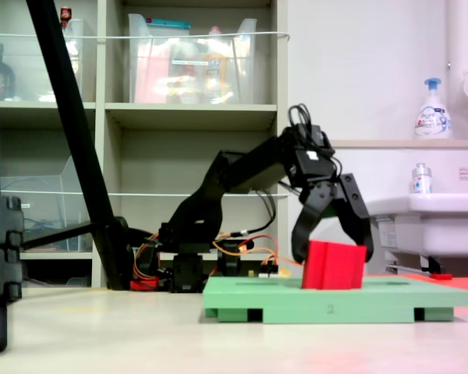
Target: Put the cross columnar block into the corresponding hole
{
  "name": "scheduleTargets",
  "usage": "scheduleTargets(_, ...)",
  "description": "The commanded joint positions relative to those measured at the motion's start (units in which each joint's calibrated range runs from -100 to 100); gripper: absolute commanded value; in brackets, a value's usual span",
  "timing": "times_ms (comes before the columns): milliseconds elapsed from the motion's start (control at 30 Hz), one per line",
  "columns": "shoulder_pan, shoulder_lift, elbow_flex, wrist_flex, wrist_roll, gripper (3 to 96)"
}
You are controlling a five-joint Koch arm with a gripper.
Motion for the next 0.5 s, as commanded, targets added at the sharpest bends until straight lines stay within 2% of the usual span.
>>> scheduleTargets(33,0.68,-0.10,1.36,1.32,-1.22,46.8)
scheduleTargets(100,0.63,-0.24,1.26,0.84,-1.66,46.8)
scheduleTargets(233,0.54,-2.90,1.36,0.84,-1.51,58.1)
scheduleTargets(367,0.49,-9.32,1.36,1.32,-1.71,88.7)
scheduleTargets(500,0.00,-20.49,1.46,1.61,-3.66,90.7)
